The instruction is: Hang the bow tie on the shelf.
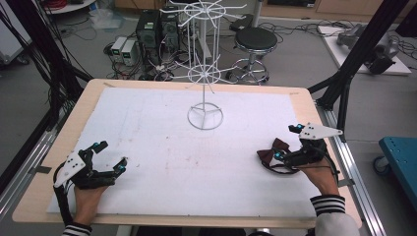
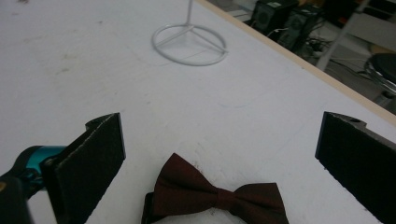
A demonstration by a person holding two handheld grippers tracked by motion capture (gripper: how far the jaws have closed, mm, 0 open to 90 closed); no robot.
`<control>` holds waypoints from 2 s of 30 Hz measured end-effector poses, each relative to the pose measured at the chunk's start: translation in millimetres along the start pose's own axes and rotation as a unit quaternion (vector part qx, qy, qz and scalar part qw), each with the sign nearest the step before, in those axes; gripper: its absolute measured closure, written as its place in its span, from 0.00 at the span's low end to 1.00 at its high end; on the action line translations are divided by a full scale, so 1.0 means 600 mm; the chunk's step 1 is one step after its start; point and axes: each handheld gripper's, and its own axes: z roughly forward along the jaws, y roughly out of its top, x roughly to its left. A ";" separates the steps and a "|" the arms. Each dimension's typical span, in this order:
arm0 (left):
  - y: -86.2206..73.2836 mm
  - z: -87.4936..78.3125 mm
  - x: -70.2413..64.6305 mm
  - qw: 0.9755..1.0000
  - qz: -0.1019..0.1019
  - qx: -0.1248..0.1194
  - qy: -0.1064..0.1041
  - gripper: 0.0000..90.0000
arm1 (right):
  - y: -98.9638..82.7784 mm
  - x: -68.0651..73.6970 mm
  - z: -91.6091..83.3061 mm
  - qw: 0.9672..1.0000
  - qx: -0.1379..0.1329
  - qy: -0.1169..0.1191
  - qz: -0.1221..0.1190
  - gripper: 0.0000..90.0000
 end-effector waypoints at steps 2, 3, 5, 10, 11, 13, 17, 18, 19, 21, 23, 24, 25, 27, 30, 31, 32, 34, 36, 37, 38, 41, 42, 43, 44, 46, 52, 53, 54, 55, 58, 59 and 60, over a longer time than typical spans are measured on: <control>0.000 0.000 0.000 1.000 0.000 0.000 0.000 0.04 | 0.004 -0.006 0.000 1.000 0.009 0.016 -0.007 0.01; 0.000 0.000 0.000 1.000 0.000 0.000 0.000 0.04 | 0.006 -0.008 0.001 1.000 0.012 0.022 -0.012 0.01; 0.000 0.000 0.000 1.000 0.000 0.000 0.000 0.04 | 0.009 -0.013 0.003 0.999 0.028 0.030 -0.027 0.01; 0.000 0.000 0.000 1.000 0.002 0.001 0.001 0.04 | 0.016 -0.024 0.016 0.995 0.076 0.048 -0.053 0.01; 0.000 0.000 0.000 1.000 0.002 0.001 0.000 0.04 | 0.017 -0.029 0.020 0.993 0.085 0.055 -0.059 0.01; 0.000 0.000 0.000 1.000 0.002 0.000 0.001 0.04 | 0.019 -0.035 0.028 0.990 0.100 0.070 -0.069 0.01; 0.000 0.000 0.000 1.000 0.002 0.001 0.000 0.04 | 0.022 -0.040 0.039 0.985 0.129 0.076 -0.091 0.01; 0.000 0.000 0.000 1.000 0.002 0.001 0.000 0.04 | 0.023 -0.041 0.041 0.983 0.138 0.078 -0.094 0.01; 0.000 0.000 0.000 1.000 0.002 0.001 0.000 0.04 | 0.024 -0.045 0.047 0.981 0.147 0.081 -0.100 0.01; 0.000 0.000 0.000 1.000 0.002 0.001 0.000 0.04 | 0.024 -0.048 0.049 0.980 0.154 0.080 -0.097 0.01; 0.000 0.000 0.000 1.000 0.002 0.001 0.000 0.04 | 0.023 -0.052 0.053 0.979 0.160 0.080 -0.101 0.01; 0.000 0.000 0.000 1.000 0.002 0.001 0.000 0.04 | 0.023 -0.054 0.056 0.978 0.164 0.083 -0.103 0.01; 0.000 0.000 0.000 1.000 0.002 0.002 0.000 0.04 | 0.023 -0.055 0.061 0.974 0.180 0.085 -0.109 0.01; 0.000 0.000 0.000 1.000 0.002 0.001 0.000 0.04 | 0.023 -0.056 0.065 0.972 0.187 0.087 -0.116 0.01; 0.000 0.000 0.000 1.000 0.002 0.001 0.000 0.04 | 0.025 -0.057 0.076 0.963 0.213 0.090 -0.136 0.01; 0.000 0.000 0.000 1.000 0.002 0.002 0.000 0.04 | 0.025 -0.058 0.079 0.962 0.216 0.094 -0.141 0.01; 0.000 0.000 0.000 1.000 0.002 0.001 0.000 0.04 | 0.025 -0.059 0.082 0.961 0.219 0.097 -0.140 0.01; 0.000 0.000 0.000 1.000 0.002 0.001 0.000 0.04 | 0.024 -0.060 0.089 0.956 0.233 0.097 -0.147 0.01; 0.000 0.000 0.000 1.000 0.002 0.001 0.000 0.04 | 0.022 -0.060 0.096 0.951 0.249 0.099 -0.155 0.01; 0.000 0.000 0.000 1.000 0.002 0.001 0.000 0.04 | 0.021 -0.060 0.100 0.949 0.256 0.100 -0.156 0.02; 0.000 0.000 0.000 1.000 0.002 0.001 0.000 0.04 | 0.020 -0.060 0.104 0.947 0.263 0.102 -0.157 0.02; 0.000 0.000 0.000 1.000 0.002 0.001 0.000 0.04 | 0.015 -0.059 0.114 0.941 0.276 0.107 -0.161 0.02; 0.000 0.000 0.000 1.000 0.003 0.001 0.000 0.04 | 0.014 -0.058 0.117 0.940 0.281 0.108 -0.162 0.02; 0.000 0.000 0.000 1.000 0.003 0.000 0.000 0.04 | 0.013 -0.058 0.119 0.938 0.286 0.109 -0.166 0.02; 0.000 0.000 0.000 1.000 0.002 0.000 0.000 0.04 | 0.012 -0.057 0.120 0.936 0.289 0.111 -0.167 0.02; 0.000 0.000 0.000 1.000 0.002 0.001 0.000 0.04 | 0.010 -0.057 0.123 0.934 0.293 0.115 -0.170 0.02; 0.000 0.000 0.000 1.000 0.002 0.001 0.000 0.04 | 0.005 -0.058 0.131 0.927 0.307 0.121 -0.176 0.06; 0.000 0.000 0.000 1.000 0.003 0.001 0.000 0.04 | 0.004 -0.059 0.132 0.925 0.311 0.121 -0.180 0.06; 0.000 0.000 0.000 1.000 0.002 0.001 0.000 0.04 | 0.003 -0.059 0.134 0.924 0.313 0.123 -0.183 0.06; 0.000 0.000 0.000 1.000 0.002 0.001 0.000 0.04 | 0.002 -0.058 0.135 0.922 0.316 0.124 -0.185 0.06; 0.000 0.000 0.000 1.000 0.002 0.001 0.000 0.04 | 0.001 -0.056 0.140 0.916 0.325 0.130 -0.198 0.10; 0.000 0.000 0.000 1.000 0.002 0.000 0.000 0.04 | 0.001 -0.055 0.141 0.913 0.327 0.132 -0.204 0.12; 0.000 0.000 0.000 1.000 0.002 0.001 0.000 0.04 | 0.001 -0.054 0.142 0.912 0.329 0.136 -0.205 0.16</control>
